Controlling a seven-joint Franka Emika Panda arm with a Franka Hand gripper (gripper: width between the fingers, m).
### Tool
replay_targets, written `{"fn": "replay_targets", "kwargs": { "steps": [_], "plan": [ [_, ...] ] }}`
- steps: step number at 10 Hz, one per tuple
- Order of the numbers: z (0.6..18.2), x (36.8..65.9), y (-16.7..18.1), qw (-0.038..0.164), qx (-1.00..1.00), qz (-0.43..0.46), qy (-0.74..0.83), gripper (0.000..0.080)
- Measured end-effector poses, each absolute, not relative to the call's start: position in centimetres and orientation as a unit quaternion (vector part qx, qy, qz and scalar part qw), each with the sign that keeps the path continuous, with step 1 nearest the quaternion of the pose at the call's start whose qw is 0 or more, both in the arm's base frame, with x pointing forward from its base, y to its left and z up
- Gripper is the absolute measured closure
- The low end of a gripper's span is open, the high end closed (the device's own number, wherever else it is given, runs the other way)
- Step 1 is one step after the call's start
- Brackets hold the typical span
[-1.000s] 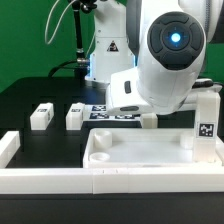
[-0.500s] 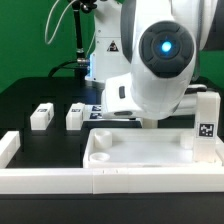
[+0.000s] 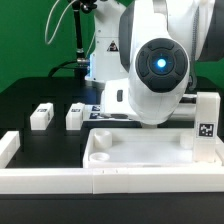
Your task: Assemble desk
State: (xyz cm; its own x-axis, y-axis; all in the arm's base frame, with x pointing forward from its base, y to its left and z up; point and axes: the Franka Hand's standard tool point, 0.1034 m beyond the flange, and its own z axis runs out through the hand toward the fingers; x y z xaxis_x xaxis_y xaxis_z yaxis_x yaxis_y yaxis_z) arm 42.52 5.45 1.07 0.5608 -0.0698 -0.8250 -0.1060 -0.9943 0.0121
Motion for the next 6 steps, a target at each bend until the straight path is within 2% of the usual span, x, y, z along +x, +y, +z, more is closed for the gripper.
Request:
{"fn": "replay_targets", "kwargs": {
  "steps": [1, 2, 3, 6],
  "plan": [
    [1.07, 42.52, 5.44, 0.019, -0.883, 0.466, 0.050, 0.0410],
    [1.09, 42.52, 5.44, 0.020, -0.883, 0.466, 0.050, 0.0410],
    [1.09, 42.52, 5.44, 0.020, -0.883, 0.466, 0.050, 0.0514],
    [1.08, 42.52, 5.43, 0.020, -0.883, 0.466, 0.050, 0.0514]
  ]
}}
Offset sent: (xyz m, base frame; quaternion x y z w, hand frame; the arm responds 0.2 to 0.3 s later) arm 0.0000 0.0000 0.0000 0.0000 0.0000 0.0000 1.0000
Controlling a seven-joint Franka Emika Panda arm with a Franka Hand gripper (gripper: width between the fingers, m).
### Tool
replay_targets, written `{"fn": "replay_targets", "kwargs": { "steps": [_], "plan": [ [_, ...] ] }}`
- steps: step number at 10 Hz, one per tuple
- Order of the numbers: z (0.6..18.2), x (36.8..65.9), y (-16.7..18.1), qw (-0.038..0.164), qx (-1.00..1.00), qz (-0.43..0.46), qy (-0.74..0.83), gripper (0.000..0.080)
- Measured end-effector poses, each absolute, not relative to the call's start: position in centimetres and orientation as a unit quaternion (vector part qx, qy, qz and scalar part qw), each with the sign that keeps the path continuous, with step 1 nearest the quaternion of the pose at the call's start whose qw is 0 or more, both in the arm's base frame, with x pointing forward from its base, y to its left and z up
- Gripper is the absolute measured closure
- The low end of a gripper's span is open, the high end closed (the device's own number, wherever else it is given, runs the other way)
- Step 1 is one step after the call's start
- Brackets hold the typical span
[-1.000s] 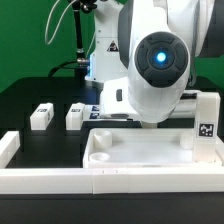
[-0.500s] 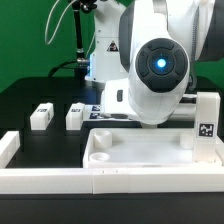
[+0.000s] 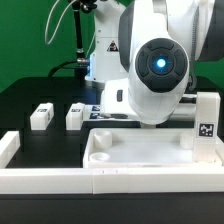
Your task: Assemble desk
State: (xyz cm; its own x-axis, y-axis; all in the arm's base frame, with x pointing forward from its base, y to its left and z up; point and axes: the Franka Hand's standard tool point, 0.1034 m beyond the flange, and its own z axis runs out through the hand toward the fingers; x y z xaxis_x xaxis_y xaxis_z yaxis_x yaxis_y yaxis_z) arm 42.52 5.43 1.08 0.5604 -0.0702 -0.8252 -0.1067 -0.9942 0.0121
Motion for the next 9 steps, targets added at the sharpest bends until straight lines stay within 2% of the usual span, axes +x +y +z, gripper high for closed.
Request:
{"fn": "replay_targets", "kwargs": {
  "steps": [3, 4, 5, 6, 7, 9],
  "plan": [
    [1.4, 42.7, 5.4, 0.021, -0.883, 0.466, 0.051, 0.0514],
    [4.2, 43.9, 5.3, 0.040, -0.875, 0.479, 0.063, 0.0512],
    [6.2, 45.5, 4.6, 0.053, -0.881, 0.465, 0.076, 0.0512],
    [7.7, 46.3, 3.8, 0.062, -0.884, 0.456, 0.087, 0.0512],
    [8.5, 46.7, 2.9, 0.065, -0.888, 0.447, 0.082, 0.0512],
    [8.0, 47.0, 2.7, 0.063, -0.894, 0.436, 0.078, 0.0512]
  ]
}}
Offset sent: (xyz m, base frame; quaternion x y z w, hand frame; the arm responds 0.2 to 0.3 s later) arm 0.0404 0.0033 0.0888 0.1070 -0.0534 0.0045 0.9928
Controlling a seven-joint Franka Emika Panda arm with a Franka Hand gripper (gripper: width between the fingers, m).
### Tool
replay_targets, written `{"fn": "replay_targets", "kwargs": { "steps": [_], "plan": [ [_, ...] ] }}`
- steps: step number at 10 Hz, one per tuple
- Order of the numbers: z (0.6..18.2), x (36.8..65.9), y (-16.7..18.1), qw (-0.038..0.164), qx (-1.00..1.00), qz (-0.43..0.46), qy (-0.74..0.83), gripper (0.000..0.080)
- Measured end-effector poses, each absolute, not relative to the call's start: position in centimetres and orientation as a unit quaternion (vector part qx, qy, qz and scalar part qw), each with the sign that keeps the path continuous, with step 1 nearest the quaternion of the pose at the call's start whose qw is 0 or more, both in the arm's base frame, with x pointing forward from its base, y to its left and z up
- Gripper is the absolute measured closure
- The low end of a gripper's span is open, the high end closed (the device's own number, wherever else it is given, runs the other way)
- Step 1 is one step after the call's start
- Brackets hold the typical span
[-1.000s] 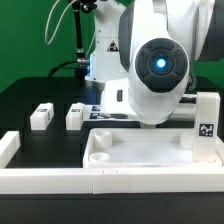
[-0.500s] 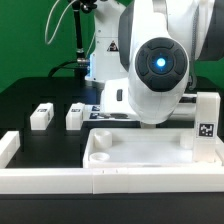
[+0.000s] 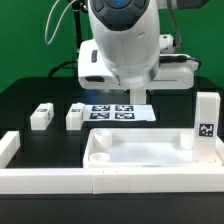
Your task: Assemble desk
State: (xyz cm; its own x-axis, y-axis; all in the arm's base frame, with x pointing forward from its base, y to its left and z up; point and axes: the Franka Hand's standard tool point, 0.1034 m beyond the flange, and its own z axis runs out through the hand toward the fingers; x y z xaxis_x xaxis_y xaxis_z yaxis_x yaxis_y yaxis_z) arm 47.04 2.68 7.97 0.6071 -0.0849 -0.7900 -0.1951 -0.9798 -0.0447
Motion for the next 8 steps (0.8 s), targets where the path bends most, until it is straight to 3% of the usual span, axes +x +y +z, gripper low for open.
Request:
{"fn": "replay_targets", "kwargs": {
  "steps": [2, 3, 5, 6, 8],
  "plan": [
    [8.2, 48.1, 2.8, 0.063, -0.922, 0.373, 0.082, 0.0512],
    [9.8, 48.9, 2.5, 0.071, -0.928, 0.355, 0.086, 0.0512],
    [15.6, 53.5, 0.3, 0.122, -0.945, 0.287, 0.100, 0.0512],
    [16.5, 55.1, -1.1, 0.122, -0.956, 0.246, 0.101, 0.0512],
    [16.3, 56.1, -0.9, 0.112, -0.974, 0.166, 0.101, 0.0512]
  ]
}}
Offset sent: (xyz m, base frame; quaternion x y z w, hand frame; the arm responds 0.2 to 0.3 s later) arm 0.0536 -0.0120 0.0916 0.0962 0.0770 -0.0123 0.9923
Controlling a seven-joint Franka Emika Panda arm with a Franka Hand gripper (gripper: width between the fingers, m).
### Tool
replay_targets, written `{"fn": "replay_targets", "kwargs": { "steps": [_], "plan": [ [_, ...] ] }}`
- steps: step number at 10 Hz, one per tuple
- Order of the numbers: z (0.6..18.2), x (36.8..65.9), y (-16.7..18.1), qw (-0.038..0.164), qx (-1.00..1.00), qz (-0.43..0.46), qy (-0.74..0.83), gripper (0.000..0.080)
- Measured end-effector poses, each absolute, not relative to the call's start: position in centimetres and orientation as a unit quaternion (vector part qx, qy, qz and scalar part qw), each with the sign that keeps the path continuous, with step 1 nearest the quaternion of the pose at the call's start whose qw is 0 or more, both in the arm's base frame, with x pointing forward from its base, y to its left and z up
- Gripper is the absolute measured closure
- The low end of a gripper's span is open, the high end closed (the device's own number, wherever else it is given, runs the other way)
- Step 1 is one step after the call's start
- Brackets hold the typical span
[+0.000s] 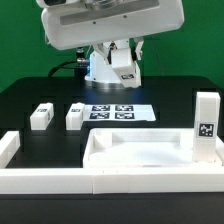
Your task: Assemble desk
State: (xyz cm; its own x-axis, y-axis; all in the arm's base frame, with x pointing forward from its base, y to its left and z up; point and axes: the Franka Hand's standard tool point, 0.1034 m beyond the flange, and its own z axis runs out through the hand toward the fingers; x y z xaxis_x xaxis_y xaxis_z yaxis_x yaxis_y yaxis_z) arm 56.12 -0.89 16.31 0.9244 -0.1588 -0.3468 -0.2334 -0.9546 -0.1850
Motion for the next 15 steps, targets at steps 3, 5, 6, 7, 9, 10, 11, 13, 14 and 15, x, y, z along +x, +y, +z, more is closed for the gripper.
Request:
{"fn": "replay_targets", "kwargs": {
  "steps": [3, 5, 6, 7, 9, 10, 11, 13, 14, 15],
  "plan": [
    [16.5, 57.0, -1.3, 0.095, -0.987, 0.062, 0.110, 0.0512],
    [19.0, 60.3, -2.7, 0.108, -0.988, -0.020, 0.110, 0.0512],
    [19.7, 61.7, -3.7, 0.100, -0.986, -0.079, 0.110, 0.0512],
    [19.4, 61.4, -4.5, 0.087, -0.976, -0.147, 0.134, 0.0512],
    [18.8, 60.4, -5.1, 0.048, -0.964, -0.220, 0.140, 0.0512],
    [19.0, 60.6, -5.7, 0.025, -0.954, -0.264, 0.139, 0.0512],
    [18.5, 60.5, -5.9, 0.012, -0.952, -0.276, 0.134, 0.0512],
    [16.7, 61.4, -5.8, -0.005, -0.952, -0.283, 0.114, 0.0512],
    [16.5, 61.9, -5.3, -0.003, -0.952, -0.284, 0.113, 0.0512],
    [16.1, 62.2, -4.7, -0.002, -0.953, -0.282, 0.109, 0.0512]
  ]
}}
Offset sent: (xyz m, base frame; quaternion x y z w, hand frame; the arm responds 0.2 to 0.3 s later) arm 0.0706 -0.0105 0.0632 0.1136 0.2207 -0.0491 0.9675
